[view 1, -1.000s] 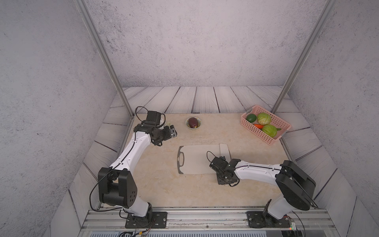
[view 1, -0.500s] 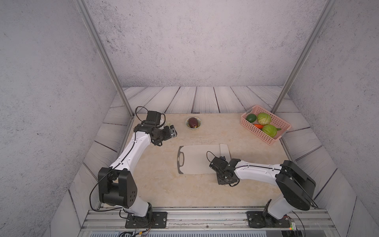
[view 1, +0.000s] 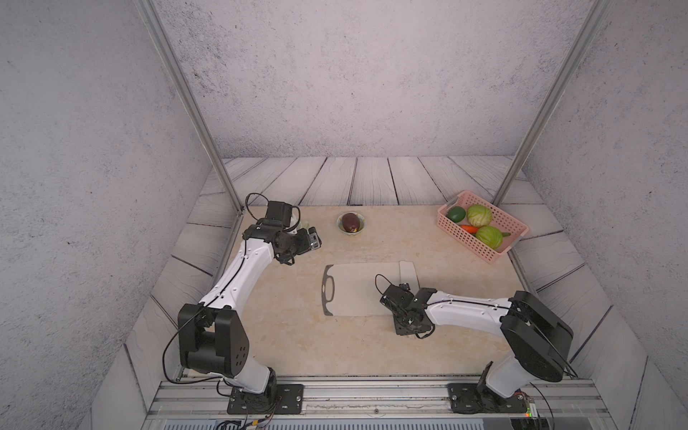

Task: Align the knife with the edge of the cutting board
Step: Adjust the knife at the edge of the cutting board, then reset both arms

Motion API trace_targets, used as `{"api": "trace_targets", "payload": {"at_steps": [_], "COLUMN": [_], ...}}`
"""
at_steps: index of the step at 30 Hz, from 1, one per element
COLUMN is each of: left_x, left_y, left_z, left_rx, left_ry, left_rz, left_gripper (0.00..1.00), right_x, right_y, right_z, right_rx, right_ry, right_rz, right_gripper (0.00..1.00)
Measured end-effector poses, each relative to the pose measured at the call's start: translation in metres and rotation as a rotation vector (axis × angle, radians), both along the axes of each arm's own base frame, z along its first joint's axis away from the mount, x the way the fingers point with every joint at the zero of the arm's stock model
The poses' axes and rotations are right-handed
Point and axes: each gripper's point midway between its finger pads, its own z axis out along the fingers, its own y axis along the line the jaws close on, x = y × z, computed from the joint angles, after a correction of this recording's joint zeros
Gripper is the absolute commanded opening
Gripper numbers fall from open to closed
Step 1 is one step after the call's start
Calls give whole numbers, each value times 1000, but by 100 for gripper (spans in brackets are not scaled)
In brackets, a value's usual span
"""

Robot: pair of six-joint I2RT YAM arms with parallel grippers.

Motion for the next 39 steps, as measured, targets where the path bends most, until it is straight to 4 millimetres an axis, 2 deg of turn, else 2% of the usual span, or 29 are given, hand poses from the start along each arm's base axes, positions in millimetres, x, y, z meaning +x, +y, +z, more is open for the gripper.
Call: {"api": "trace_targets", "payload": {"at_steps": [4, 8, 16, 18, 24, 29, 34, 39], "left_x": [0, 0, 0, 0, 0, 2, 3, -1], "left_y": [0, 0, 0, 0, 2, 6, 19, 44], "left_z": [0, 0, 0, 0, 0, -1, -3, -5], "left_rx": [0, 0, 1, 2, 13, 41, 118, 258], "left_ry": [0, 0, 0, 0, -3, -12, -42, -103], "left_rz": [-1, 0, 0, 1, 0, 7, 35, 102], "left_gripper": [98, 98, 98, 98, 98, 98, 98, 98], "right_x": [0, 0, 3, 4, 8, 22, 46, 73], "right_y": [0, 0, 4, 5, 7, -3, -33, -83], "right_z": [0, 0, 12, 17, 43, 73, 111, 153], "right_rx": [0, 1, 35, 49, 109, 174, 255, 322], "right_ry": [0, -1, -29, -41, -100, -165, -267, -420], "right_rz": [0, 0, 8, 14, 43, 27, -48, -185], "right_gripper": [42, 51, 87, 98, 99, 99, 99, 99]}}
